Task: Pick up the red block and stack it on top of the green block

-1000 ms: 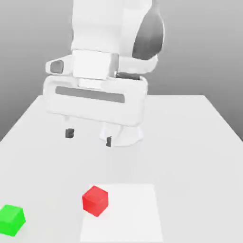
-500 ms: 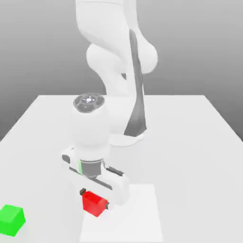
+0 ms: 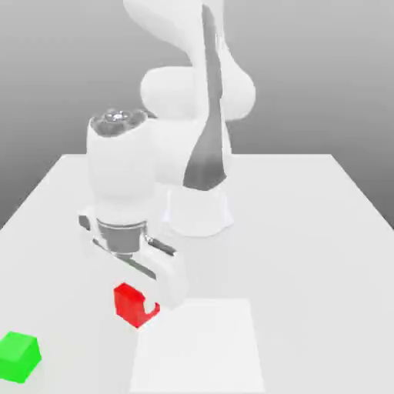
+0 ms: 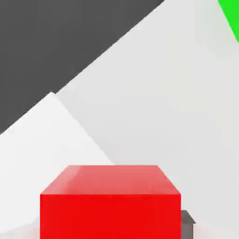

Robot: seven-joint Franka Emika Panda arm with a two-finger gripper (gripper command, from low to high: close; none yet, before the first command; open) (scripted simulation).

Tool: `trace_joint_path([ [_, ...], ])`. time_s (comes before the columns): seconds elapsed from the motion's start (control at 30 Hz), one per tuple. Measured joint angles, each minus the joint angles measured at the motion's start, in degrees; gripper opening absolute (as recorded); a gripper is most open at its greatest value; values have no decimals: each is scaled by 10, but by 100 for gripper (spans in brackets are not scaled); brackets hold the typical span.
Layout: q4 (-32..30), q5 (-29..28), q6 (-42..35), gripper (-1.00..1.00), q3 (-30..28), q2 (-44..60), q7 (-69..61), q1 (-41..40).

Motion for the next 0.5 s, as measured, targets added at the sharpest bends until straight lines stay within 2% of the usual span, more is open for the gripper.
trace_joint_path([
  [0.23, 141, 26, -75, -100, -74, 68, 129, -51],
  [0.37, 160, 50, -21, -100, -71, 142, 128, -66],
  [0.4, 161, 53, -11, 100, -69, 154, 126, -68],
  [0.5, 161, 53, -11, 100, -69, 154, 126, -68],
])
